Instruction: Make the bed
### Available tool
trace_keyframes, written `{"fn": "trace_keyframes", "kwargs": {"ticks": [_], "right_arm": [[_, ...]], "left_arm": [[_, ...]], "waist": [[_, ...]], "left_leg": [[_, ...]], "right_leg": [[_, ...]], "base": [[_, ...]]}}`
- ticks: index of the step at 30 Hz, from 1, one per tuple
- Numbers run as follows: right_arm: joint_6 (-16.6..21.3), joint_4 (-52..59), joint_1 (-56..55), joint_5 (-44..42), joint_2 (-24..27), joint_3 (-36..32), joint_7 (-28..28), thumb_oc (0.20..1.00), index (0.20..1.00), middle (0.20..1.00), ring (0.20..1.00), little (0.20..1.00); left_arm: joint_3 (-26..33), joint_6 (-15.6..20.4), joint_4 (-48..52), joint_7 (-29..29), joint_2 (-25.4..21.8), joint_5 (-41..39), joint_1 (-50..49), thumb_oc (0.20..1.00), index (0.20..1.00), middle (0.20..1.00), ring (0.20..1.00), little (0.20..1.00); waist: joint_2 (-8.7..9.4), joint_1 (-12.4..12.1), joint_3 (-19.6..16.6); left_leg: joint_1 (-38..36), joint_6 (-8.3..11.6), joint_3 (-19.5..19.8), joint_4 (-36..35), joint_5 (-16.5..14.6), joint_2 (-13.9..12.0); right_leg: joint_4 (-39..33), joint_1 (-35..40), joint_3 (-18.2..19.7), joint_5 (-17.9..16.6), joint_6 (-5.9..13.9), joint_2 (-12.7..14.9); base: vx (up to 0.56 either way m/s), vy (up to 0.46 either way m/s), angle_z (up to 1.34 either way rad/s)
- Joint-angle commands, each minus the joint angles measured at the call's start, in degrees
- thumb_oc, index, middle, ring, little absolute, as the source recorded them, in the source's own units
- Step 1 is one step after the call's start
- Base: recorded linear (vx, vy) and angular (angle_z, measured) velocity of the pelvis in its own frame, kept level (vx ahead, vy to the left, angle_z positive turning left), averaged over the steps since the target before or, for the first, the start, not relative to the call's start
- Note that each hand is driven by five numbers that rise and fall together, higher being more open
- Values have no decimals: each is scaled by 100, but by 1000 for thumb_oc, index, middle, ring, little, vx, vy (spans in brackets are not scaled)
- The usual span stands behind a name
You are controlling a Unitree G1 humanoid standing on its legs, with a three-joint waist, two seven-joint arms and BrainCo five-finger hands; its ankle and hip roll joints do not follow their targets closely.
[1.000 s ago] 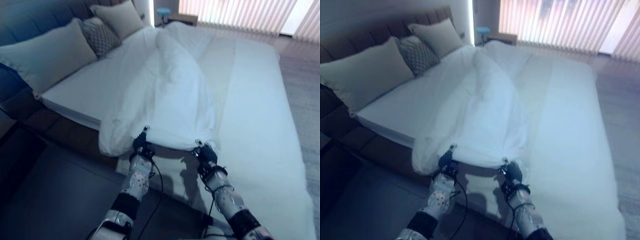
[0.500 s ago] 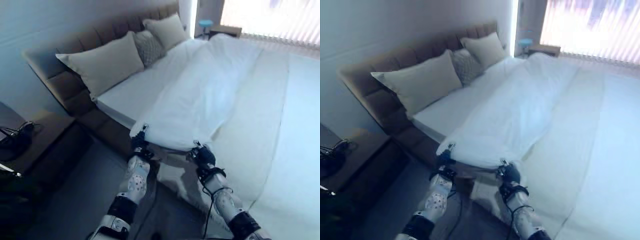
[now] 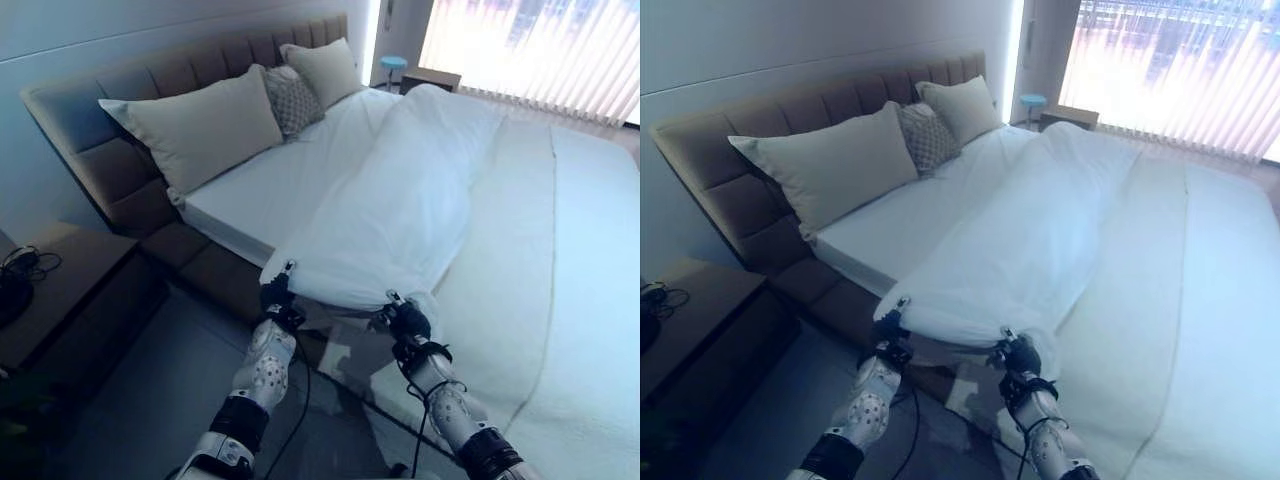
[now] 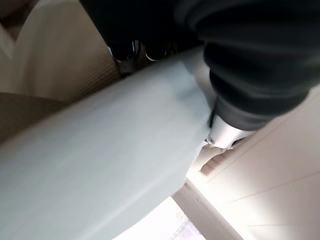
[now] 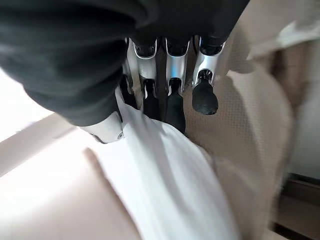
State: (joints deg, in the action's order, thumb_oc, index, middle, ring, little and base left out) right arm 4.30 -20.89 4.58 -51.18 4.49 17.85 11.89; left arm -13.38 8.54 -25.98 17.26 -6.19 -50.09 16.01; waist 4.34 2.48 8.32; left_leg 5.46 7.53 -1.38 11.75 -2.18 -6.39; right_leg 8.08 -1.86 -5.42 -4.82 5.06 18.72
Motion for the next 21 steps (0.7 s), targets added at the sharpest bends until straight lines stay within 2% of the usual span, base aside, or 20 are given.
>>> {"fn": "trace_keyframes", "kwargs": {"ticks": [1,2,3,4,6,7,9,12,16,21], "right_arm": [[386,-154,287,-31,259,-436,41,200,200,200,200,200],[386,-155,288,-31,259,-436,40,200,200,200,200,200],[407,-155,268,-92,233,-412,10,200,200,200,200,200],[462,-262,241,-276,128,-368,-12,200,200,200,200,200],[458,-296,221,-307,124,-344,-16,200,200,200,200,200],[489,-399,180,-396,36,-326,10,200,200,200,200,200],[493,-524,39,-539,-47,-320,78,200,200,200,200,200],[481,-712,-198,-677,-90,-310,151,200,200,200,200,200],[305,-1282,-594,-653,-124,-355,290,200,200,200,200,200],[85,-2234,-632,-245,-160,-487,341,200,200,200,200,200]], "left_arm": [[861,738,970,81,-710,448,-7,200,200,200,200,200],[862,738,971,82,-711,449,-7,200,200,200,200,200],[899,705,959,71,-735,507,-63,200,200,200,200,200],[981,671,868,98,-769,523,-121,200,200,200,200,200],[1001,642,866,94,-759,529,-168,200,200,200,200,200],[1043,628,808,140,-722,514,-242,200,200,200,200,200],[1091,540,697,152,-664,525,-380,200,200,200,200,200],[1062,511,557,198,-547,560,-578,200,200,200,200,200],[918,266,-86,166,-406,778,-859,200,200,200,200,200],[827,71,-709,44,-367,854,-1170,200,200,200,200,200]], "waist": [[-377,-384,-162],[-375,-378,-175],[-393,-361,-171],[-385,-421,-117],[-386,-427,-123],[-371,-469,-84],[-331,-461,-84],[-290,-387,-69],[-341,-270,-73],[-443,-274,-94]], "left_leg": [[-216,-223,-313,-896,234,39],[-202,-226,-308,-908,249,44],[-300,-269,-357,-1065,297,155],[-505,-310,-548,-1299,327,344],[-550,-320,-565,-1381,352,400],[-654,-318,-671,-1468,374,466],[-723,-319,-738,-1571,419,607],[-761,-360,-712,-1576,423,803],[-798,-446,-633,-1563,371,930],[-851,-500,-666,-1655,368,949]], "right_leg": [[165,127,-740,-99,306,27],[158,115,-746,-108,307,30],[275,55,-862,95,243,-237],[210,59,-1335,398,199,-576],[117,89,-1423,465,176,-688],[83,110,-1570,549,123,-862],[-100,157,-1505,615,104,-1184],[-309,132,-1068,639,14,-1629],[-678,279,-811,504,-15,-1713],[-878,383,-839,457,20,-1724]], "base": [[27,575,-69],[60,525,-49],[55,460,-31],[68,514,-17],[25,248,-61],[5,175,-66],[19,212,-19],[30,159,19],[40,69,22],[47,9,5]]}}
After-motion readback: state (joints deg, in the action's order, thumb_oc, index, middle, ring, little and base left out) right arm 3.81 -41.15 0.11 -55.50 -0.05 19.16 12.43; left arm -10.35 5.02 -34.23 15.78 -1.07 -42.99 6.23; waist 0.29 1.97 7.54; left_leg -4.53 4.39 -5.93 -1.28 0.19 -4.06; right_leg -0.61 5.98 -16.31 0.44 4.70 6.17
